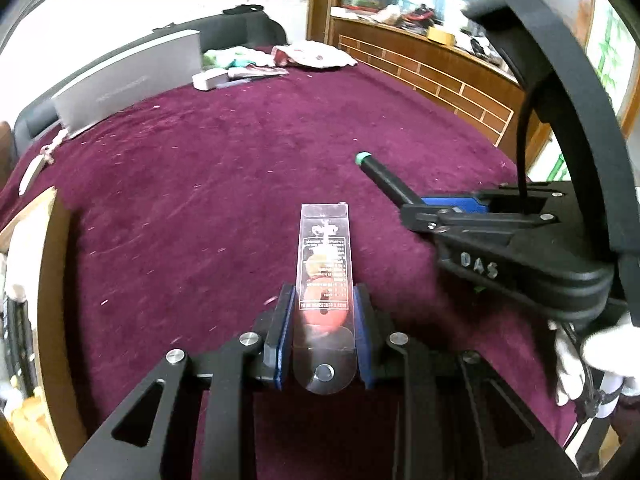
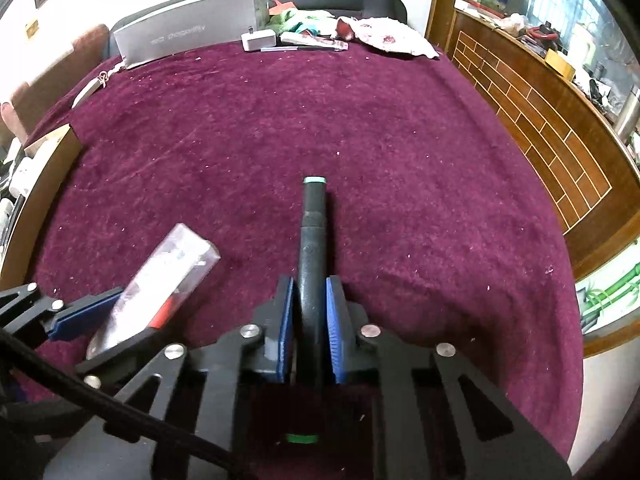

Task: Organize objects
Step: 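Carry the toothbrush package and marker to the tray with both grippers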

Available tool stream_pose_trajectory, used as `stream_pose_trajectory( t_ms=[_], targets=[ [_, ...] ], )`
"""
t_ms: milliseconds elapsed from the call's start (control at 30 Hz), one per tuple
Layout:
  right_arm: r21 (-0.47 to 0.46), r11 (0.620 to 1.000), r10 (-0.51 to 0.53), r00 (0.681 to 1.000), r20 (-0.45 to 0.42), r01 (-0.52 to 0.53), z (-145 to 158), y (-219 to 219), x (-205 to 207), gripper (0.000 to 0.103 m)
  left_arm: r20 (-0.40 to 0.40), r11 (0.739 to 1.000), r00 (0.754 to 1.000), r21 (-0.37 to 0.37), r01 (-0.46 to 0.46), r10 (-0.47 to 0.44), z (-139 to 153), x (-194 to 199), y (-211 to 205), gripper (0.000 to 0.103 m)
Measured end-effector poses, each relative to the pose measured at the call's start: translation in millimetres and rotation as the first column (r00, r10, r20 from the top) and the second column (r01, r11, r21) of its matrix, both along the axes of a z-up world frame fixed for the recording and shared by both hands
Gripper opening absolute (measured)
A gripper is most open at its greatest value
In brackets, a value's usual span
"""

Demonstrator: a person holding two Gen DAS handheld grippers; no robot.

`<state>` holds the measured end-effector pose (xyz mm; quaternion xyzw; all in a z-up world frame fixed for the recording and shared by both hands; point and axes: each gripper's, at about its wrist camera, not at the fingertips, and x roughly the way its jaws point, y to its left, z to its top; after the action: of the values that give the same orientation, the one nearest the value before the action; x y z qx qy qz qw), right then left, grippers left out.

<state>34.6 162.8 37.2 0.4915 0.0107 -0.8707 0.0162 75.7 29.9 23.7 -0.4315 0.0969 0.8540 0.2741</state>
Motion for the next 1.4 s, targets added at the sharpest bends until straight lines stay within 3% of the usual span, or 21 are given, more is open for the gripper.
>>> stream_pose_trajectory(
  t_ms=[367, 667, 933, 1400],
  targets=[
    [-0.138, 0.990, -0.018, 1.000, -0.006, 0.017, 8.2, 2.0, 23.5, 0.012, -0.078, 0.997, 0.994, 0.036, -0.068, 0.071, 26.4, 27.0, -41.6, 0.023],
    [-0.160, 0.987, 0.020, 0.997, -0.070, -0.031, 40.6, -16.4, 43.8, 0.012, -0.131, 0.990, 0.983, 0.068, -0.120, 0.128, 44.3, 46.4, -74.0, 0.023],
    [-0.179, 0.976, 0.110, 0.988, -0.109, -0.128, 67.5, -64.4, 46.1, 0.013, -0.178, 0.972, 0.957, 0.099, -0.213, 0.227, 58.1, 50.2, -126.4, 0.023],
    [-0.149, 0.937, 0.295, 0.944, -0.149, -0.316, 91.3, -173.5, 36.4, 0.013, -0.180, 0.920, 0.904, 0.134, -0.369, 0.388, 61.0, 51.1, -223.9, 0.023]
  ],
)
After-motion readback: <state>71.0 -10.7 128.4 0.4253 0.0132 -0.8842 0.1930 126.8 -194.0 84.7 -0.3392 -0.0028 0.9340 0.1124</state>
